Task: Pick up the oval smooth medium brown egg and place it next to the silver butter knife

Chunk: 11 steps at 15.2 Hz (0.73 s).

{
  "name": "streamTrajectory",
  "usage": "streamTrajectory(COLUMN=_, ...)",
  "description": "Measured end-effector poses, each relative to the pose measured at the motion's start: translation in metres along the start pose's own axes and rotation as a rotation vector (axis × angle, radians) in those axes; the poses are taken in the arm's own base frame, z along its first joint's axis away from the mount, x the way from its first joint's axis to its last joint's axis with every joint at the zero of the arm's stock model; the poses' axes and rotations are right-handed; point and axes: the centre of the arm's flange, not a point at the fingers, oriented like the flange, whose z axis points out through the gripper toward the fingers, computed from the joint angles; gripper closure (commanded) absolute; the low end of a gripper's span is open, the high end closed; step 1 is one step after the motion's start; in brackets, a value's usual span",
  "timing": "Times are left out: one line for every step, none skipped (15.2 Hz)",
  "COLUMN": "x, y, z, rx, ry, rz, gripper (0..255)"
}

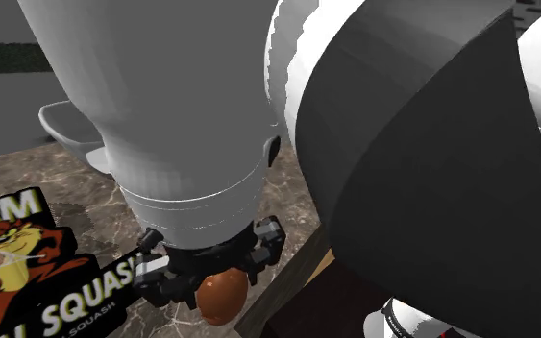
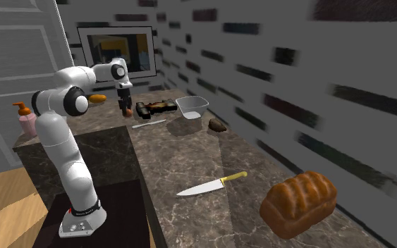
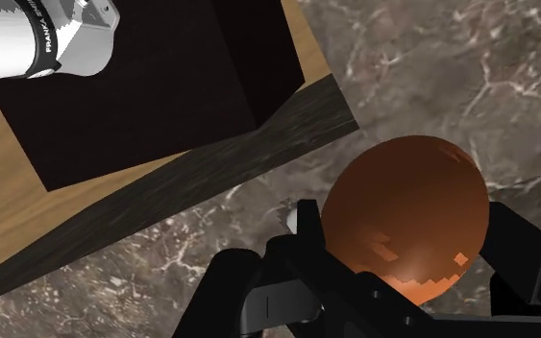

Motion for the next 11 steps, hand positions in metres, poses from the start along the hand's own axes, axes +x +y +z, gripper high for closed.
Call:
streamTrajectory(x=0.0, y=-0.002, z=0.006, rx=0.0, ry=0.0, rz=0.0, gripper=255)
streamTrajectory(x=0.0, y=-0.004, z=0.011, rx=0.0, ry=0.0, rz=0.0, gripper=255)
streamTrajectory(x=-0.001, y=-0.004, z=0.017, rx=0.0, ry=0.0, rz=0.0, gripper=255)
streamTrajectory(x=-0.001, y=-0.005, z=0.021, rx=0.0, ry=0.0, rz=0.0, gripper=255)
streamTrajectory(x=-0.001, y=-0.007, z=0.026, rx=0.0, ry=0.0, rz=0.0, gripper=255)
streamTrajectory(x=-0.002, y=-0.008, z=0.031, rx=0.0, ry=0.0, rz=0.0, gripper=255)
streamTrajectory(x=-0.003, y=-0.008, z=0.037, rx=0.0, ry=0.0, rz=0.0, gripper=255)
streamTrajectory(x=-0.003, y=-0.008, z=0.039, rx=0.0, ry=0.0, rz=0.0, gripper=255)
streamTrajectory(x=-0.002, y=-0.008, z=0.04, rx=0.0, ry=0.0, rz=0.0, gripper=255)
streamTrajectory(x=-0.002, y=-0.008, z=0.04, rx=0.0, ry=0.0, rz=0.0, gripper=255)
streamTrajectory(x=-0.002, y=-0.008, z=0.041, rx=0.0, ry=0.0, rz=0.0, gripper=255)
